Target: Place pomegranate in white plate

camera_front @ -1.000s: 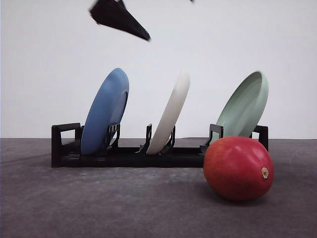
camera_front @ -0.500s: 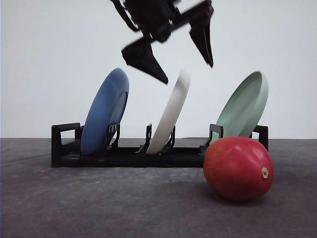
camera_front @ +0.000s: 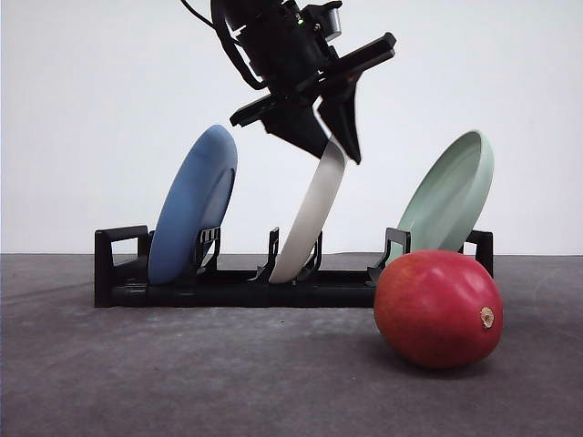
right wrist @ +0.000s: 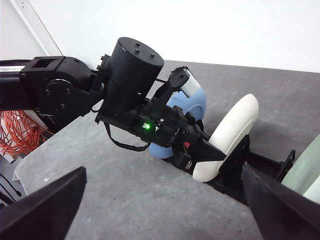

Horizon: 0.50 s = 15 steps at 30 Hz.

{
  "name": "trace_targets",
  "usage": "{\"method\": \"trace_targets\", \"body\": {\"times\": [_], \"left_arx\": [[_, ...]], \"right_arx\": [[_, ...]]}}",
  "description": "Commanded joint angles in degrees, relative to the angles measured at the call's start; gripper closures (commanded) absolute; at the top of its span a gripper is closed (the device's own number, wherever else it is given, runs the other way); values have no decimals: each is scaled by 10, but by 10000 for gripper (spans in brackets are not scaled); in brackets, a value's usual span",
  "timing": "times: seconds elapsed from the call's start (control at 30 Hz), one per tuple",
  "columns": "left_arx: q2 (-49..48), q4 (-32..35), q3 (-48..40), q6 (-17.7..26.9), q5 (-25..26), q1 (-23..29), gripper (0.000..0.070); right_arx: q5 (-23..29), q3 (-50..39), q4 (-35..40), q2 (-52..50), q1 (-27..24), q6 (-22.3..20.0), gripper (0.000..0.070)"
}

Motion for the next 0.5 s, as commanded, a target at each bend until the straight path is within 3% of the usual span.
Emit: {"method": "trace_targets", "body": {"times": [0.0,0.47], "left_arx": [[14,1,14,8,-1,-3,697],[-64,-15,30,-14,24,-14,697]], "right_arx": [[-1,9,3,3,2,5,67],[1,9,-15,8,2,6,67]]}}
